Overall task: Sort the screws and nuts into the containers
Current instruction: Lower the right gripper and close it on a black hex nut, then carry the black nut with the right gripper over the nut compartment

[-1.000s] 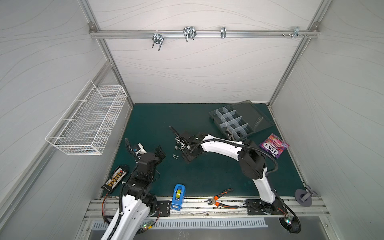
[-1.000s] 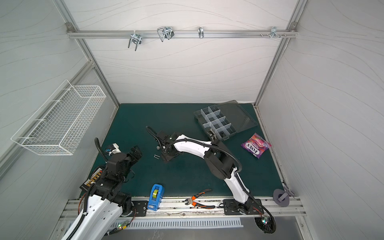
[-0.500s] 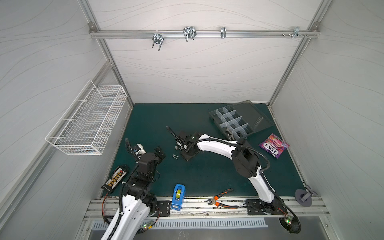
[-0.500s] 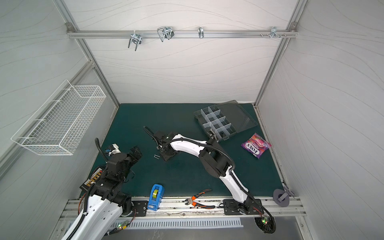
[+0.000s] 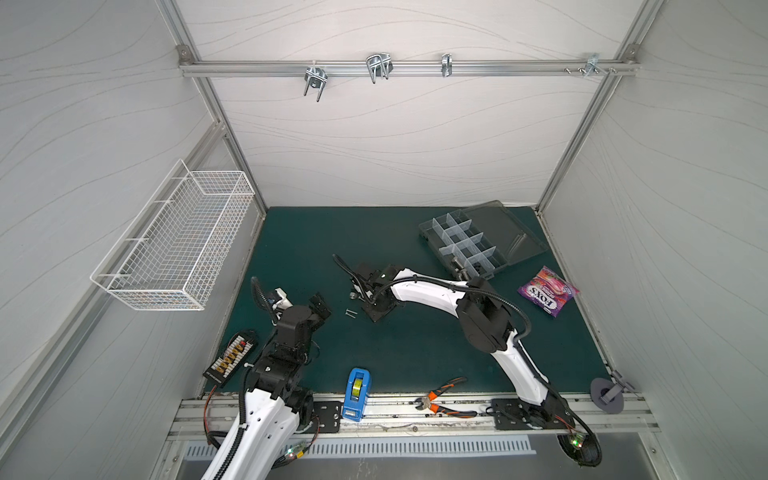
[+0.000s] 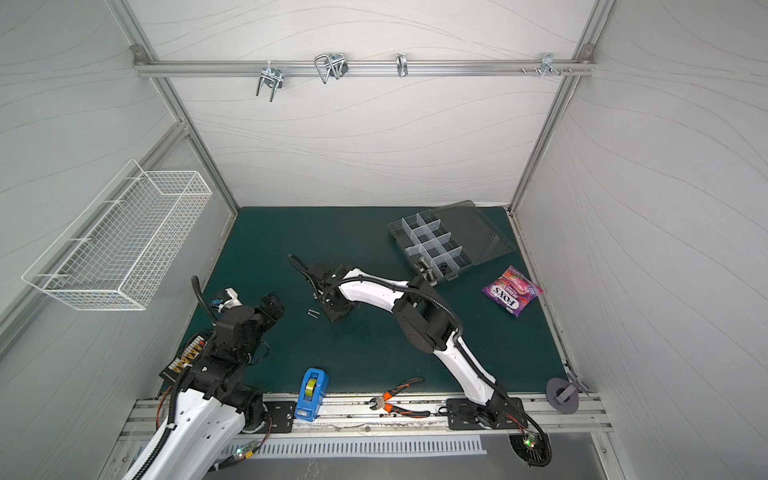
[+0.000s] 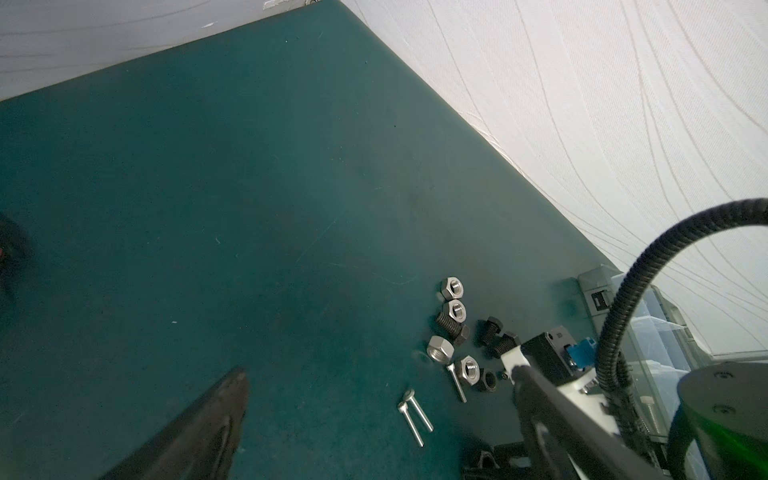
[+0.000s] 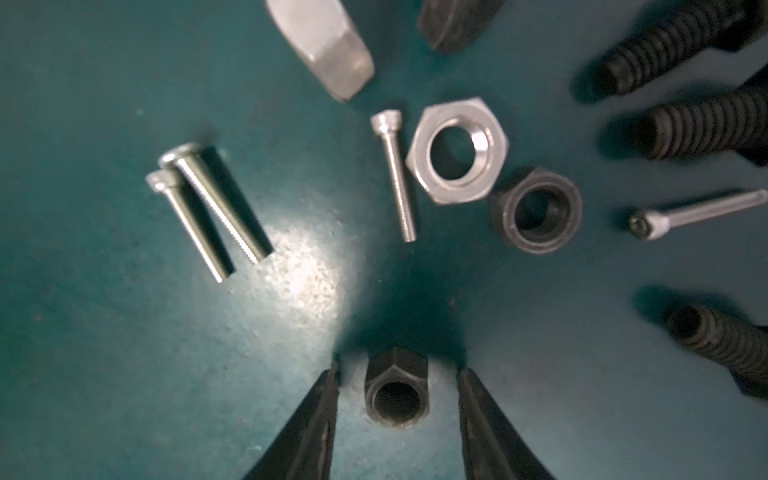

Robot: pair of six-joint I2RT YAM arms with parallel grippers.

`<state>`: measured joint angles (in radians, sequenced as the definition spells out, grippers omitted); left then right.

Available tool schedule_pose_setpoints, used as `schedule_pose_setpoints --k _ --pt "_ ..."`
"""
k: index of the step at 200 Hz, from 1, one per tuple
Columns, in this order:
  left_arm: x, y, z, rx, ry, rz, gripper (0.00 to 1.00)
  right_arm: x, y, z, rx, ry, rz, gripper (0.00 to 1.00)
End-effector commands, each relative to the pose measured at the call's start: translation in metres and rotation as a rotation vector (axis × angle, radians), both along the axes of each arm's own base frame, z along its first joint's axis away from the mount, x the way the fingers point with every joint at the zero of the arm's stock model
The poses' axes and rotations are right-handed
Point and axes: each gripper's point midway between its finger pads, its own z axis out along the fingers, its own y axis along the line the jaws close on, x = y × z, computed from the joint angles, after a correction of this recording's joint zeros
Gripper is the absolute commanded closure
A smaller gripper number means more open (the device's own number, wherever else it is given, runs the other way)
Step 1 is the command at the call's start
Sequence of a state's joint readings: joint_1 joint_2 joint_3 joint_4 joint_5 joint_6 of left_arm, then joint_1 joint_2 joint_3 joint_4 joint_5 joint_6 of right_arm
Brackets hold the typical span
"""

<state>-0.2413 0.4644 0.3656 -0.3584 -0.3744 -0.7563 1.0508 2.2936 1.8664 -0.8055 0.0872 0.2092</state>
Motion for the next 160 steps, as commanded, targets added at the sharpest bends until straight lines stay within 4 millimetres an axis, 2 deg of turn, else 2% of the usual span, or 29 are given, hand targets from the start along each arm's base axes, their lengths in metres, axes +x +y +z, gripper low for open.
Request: schedule_pose_setpoints --k 1,78,160 --pt "0.001 0.002 0.001 -0.012 -0.013 0.019 0.0 -0.003 -0.002 -0.008 -0.021 0.034 0.013 0.53" --pt "0.0 0.002 0.0 -0.013 -0.015 0.018 0.0 -0.007 -0.011 -0.024 -0.076 0.045 0.018 0.62" --pt "0.0 0.001 -0.001 -0.019 -0.016 0.016 0.0 -0.012 -0.018 -0.032 -0.107 0.055 0.023 0.72"
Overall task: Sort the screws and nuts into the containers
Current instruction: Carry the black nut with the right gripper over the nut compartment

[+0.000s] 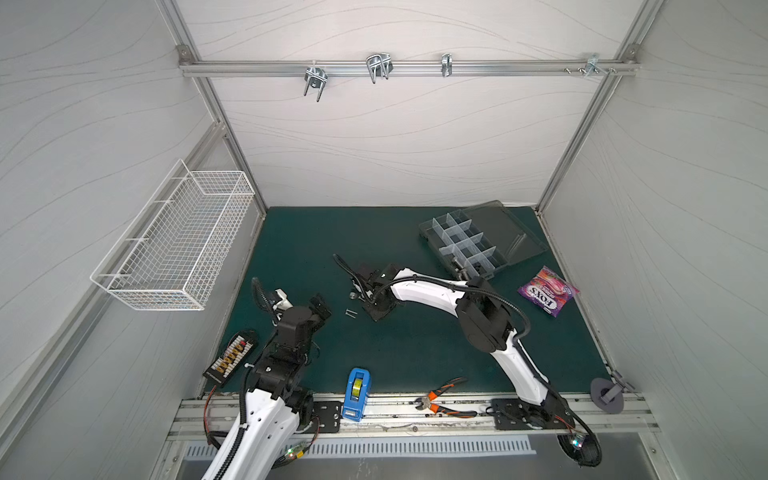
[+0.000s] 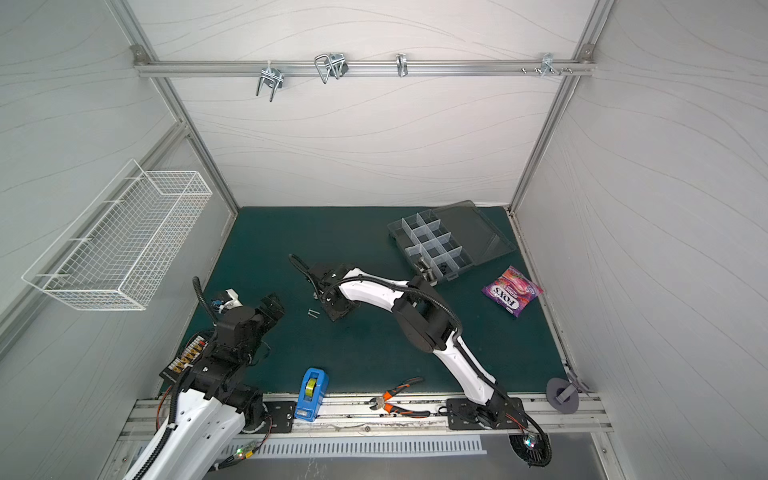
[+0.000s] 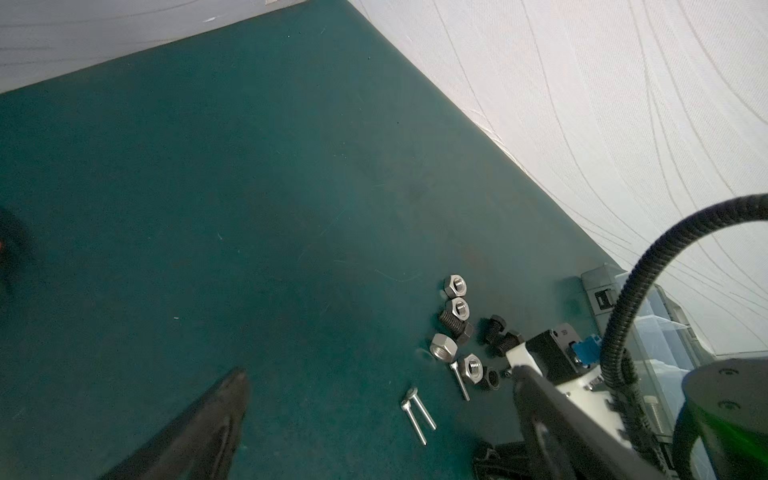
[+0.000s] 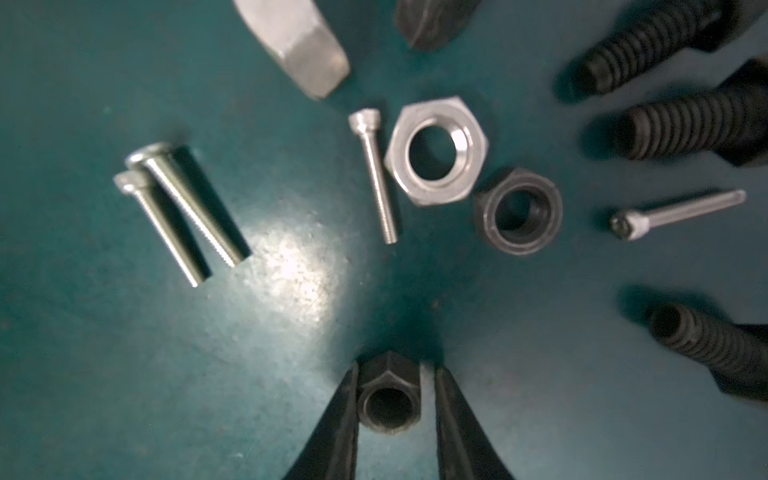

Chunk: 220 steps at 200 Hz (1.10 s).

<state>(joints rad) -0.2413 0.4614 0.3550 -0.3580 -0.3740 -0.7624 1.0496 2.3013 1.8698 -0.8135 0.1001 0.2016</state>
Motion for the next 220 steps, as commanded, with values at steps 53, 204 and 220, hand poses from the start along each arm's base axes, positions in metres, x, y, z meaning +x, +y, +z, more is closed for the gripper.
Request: schedule_pose_setpoints --k 53,204,220 --pt "0.002 0.0 0.001 -0.02 -0.02 0.013 0.0 -0.015 -0.018 -0.03 -0.092 0.063 0.017 0.8" --pt "0.006 -0.004 -0.002 -0.035 -0.016 0.001 0.0 -0.005 -0.037 -0.007 -0.063 0.041 -0.034 0.94" --pt "0.007 -0.005 -0.001 -0.037 -0.015 -0.002 0.0 -0.002 -0.039 -0.001 -0.051 0.037 -0.046 0.95"
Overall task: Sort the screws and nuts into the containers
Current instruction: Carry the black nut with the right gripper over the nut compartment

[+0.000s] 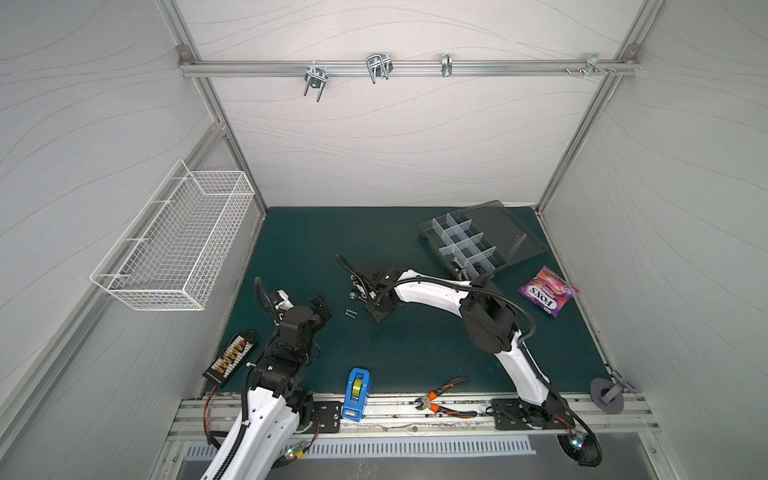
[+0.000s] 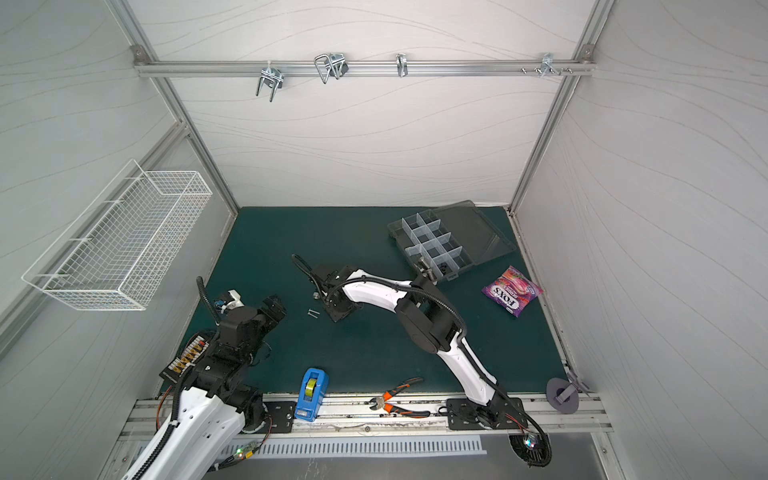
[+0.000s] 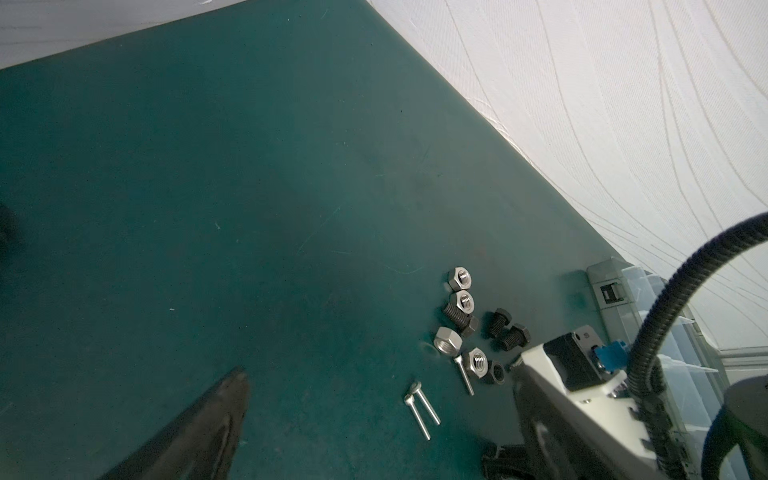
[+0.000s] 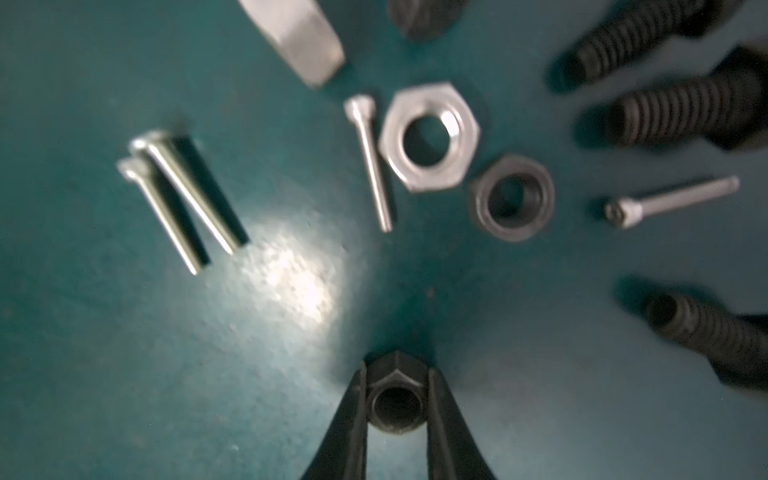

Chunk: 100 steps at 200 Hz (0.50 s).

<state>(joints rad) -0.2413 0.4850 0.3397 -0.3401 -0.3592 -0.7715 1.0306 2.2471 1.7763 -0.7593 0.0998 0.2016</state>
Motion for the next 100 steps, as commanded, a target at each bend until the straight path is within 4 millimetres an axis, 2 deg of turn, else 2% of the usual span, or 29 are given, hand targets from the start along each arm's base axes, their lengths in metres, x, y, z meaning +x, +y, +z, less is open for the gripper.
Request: schedule_pose_setpoints --k 1,29,59,100 --pt "0.005 -0.002 0.007 -0.027 -0.035 0.006 0.0 -0.005 -0.026 0.0 -0.061 0.044 -0.028 0.95" --pt "0.006 -0.002 0.009 -0.026 -0.037 0.006 0.01 0.002 -0.03 0.016 -0.027 0.031 -0.05 0.96" --pt "0.008 -0.002 0.013 -0.019 -0.048 0.005 0.0 0.017 -0.044 0.039 0.008 0.006 -0.098 0.97" --pt "0.01 -0.004 0.013 -0.021 -0.046 0.0 0.0 0.047 -0.078 0.072 0.046 -0.052 -0.197 0.97"
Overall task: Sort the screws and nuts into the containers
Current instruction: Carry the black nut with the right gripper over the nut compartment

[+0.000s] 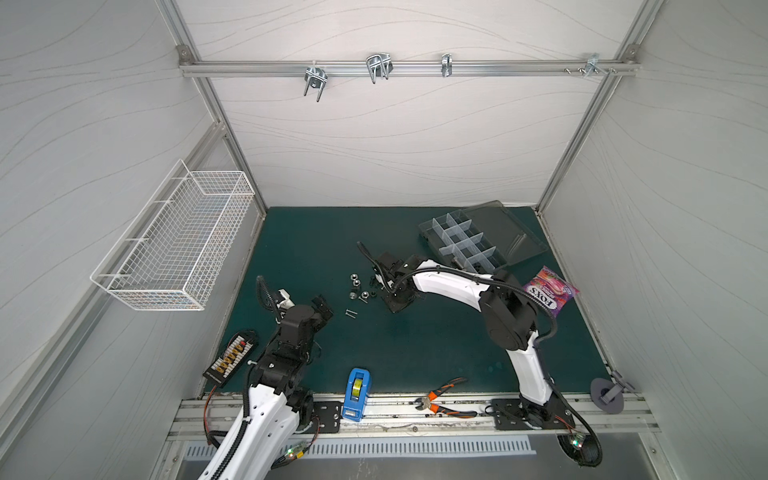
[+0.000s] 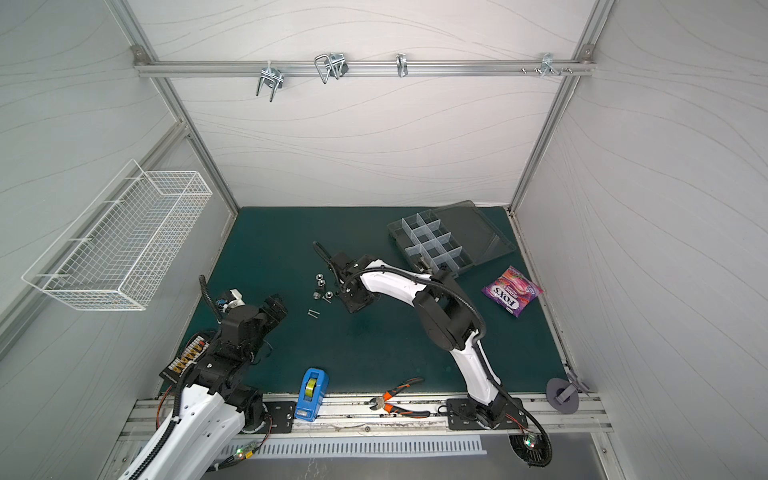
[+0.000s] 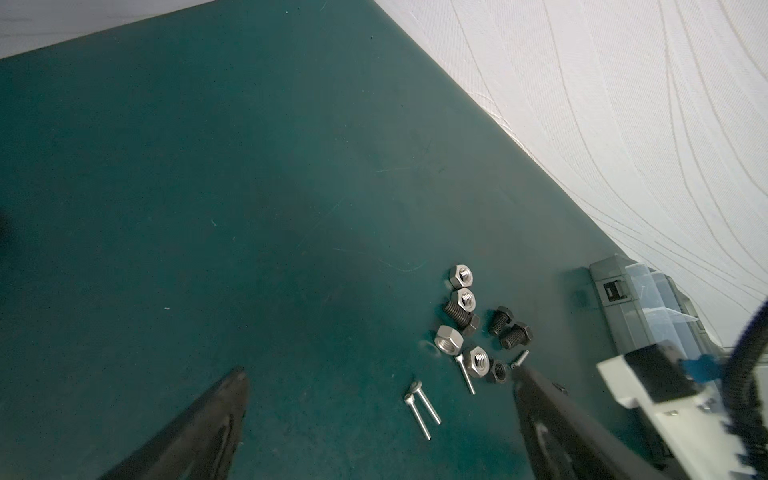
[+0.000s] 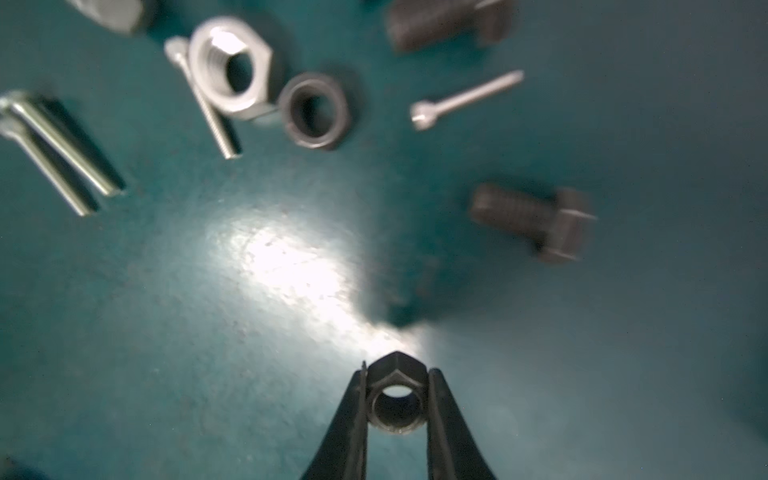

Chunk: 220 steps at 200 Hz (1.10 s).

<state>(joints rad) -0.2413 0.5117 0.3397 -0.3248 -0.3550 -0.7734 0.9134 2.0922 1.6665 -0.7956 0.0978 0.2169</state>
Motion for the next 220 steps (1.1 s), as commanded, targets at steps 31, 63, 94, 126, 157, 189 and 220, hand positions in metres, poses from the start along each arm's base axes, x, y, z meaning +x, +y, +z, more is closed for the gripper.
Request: schedule_pose_setpoints --k 31,63,94,126,157,189,220 --pt "0.009 -0.003 0.017 -0.021 -0.057 -0.001 0.0 0.044 -0.059 0.059 0.036 -0.112 -0.158 0.96" --pt "0.01 -0.004 0.018 -0.021 -0.059 -0.005 0.0 0.068 -0.102 0.073 0.02 -0.158 -0.256 0.96" --pt "0.009 -0.004 0.017 -0.019 -0.054 -0.006 0.0 0.087 -0.145 0.082 0.011 -0.19 -0.358 0.96" --pt "0.007 -0.003 0.016 -0.019 -0.051 -0.006 0.0 0.101 -0.188 0.084 0.0 -0.204 -0.462 0.97" --pt "0.007 -0.004 0.016 -0.025 -0.054 -0.007 0.0 0.114 -0.223 0.08 -0.015 -0.206 -0.547 0.96" --pt "0.008 -0.005 0.015 -0.027 -0.051 -0.01 0.0 0.125 -0.248 0.071 -0.034 -0.197 -0.609 0.97" --pt "0.007 -0.005 0.015 -0.027 -0.049 -0.014 0.0 0.135 -0.264 0.055 -0.061 -0.172 -0.642 0.97"
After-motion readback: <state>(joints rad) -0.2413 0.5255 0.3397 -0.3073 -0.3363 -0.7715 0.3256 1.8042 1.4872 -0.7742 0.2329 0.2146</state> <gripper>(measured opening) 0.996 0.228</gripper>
